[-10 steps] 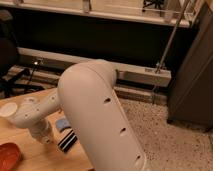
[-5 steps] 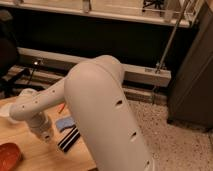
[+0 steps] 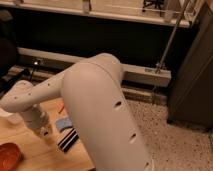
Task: Stand the bottle upright
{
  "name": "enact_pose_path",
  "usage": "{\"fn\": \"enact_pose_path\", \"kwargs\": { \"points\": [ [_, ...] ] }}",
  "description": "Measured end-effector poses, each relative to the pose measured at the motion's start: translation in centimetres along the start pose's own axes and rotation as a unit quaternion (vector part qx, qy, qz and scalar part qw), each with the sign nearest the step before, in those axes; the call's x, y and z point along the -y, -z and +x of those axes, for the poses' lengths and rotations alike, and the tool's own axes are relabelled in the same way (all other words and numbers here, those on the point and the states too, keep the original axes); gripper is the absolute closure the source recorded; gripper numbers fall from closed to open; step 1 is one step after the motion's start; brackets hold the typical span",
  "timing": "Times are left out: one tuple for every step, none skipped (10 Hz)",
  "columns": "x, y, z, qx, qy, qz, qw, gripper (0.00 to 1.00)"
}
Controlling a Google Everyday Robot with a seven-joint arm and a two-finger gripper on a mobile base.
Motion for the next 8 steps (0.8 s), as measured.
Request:
{"fn": "enact_pose_path", "kwargs": {
  "points": [
    [0.4,0.8,0.0,-0.012,0.006,0.01,0.9999,0.87],
    [0.6,1.2,0.0,-0.02,0.011,0.017,0.9996,0.87],
    [0.7,1.9,0.1,-0.031,0.021,0.027,0.9989,0.87],
    [0.8,2.6,0.1,-0.04,0.03,0.034,0.9981,0.87],
    [0.9,3.0,0.1,-0.045,0.034,0.037,0.9977,0.87],
    [1.0,3.4,0.1,-0.049,0.038,0.035,0.9974,0.87],
    [1.1,3.7,0.3,-0.056,0.044,0.035,0.9968,0.87],
    [1.0,4.0,0.7,-0.063,0.051,0.035,0.9962,0.87]
  ]
}}
